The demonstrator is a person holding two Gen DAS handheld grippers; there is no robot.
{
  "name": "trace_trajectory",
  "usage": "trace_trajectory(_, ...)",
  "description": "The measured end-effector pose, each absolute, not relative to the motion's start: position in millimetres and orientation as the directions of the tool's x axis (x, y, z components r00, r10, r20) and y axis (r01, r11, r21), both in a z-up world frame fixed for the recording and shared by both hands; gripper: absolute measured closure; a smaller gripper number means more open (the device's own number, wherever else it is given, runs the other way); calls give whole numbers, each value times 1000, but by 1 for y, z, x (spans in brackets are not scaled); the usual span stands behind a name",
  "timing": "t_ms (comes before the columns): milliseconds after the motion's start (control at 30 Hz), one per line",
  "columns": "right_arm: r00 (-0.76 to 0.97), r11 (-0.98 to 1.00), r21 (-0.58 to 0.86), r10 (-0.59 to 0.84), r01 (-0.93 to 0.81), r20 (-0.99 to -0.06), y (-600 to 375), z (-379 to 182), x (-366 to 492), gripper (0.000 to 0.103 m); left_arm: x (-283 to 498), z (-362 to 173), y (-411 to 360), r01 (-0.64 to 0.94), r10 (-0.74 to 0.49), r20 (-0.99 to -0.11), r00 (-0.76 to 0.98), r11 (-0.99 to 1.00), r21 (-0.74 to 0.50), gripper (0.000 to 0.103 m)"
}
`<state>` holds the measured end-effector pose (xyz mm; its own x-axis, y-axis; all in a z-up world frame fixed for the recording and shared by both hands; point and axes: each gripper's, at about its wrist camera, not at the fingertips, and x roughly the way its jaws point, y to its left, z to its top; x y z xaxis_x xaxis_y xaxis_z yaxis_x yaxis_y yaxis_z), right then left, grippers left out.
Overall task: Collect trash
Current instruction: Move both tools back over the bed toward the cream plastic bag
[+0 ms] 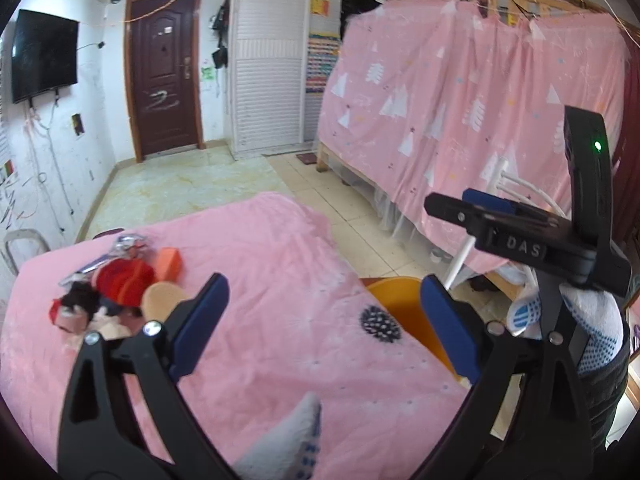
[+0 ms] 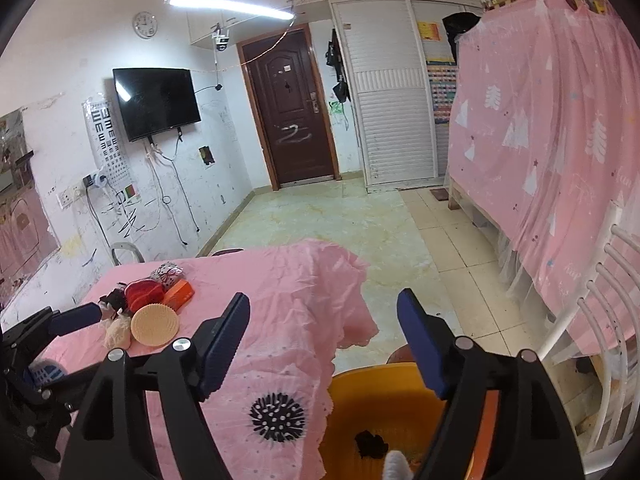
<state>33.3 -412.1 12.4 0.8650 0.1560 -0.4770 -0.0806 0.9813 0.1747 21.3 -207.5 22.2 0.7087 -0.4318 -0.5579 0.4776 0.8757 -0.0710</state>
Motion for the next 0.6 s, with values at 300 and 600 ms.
trace_trajectory(300,853,979,121,201,-162,-482,-352,13,42,35,35,17,-143,347,-340,-547,765,933,-94,11)
trace_trajectory(600,816,967,96,252,-238,-521,-290,3,65,34,51,-3,-76,175,-198,-566,801,980,-95,11)
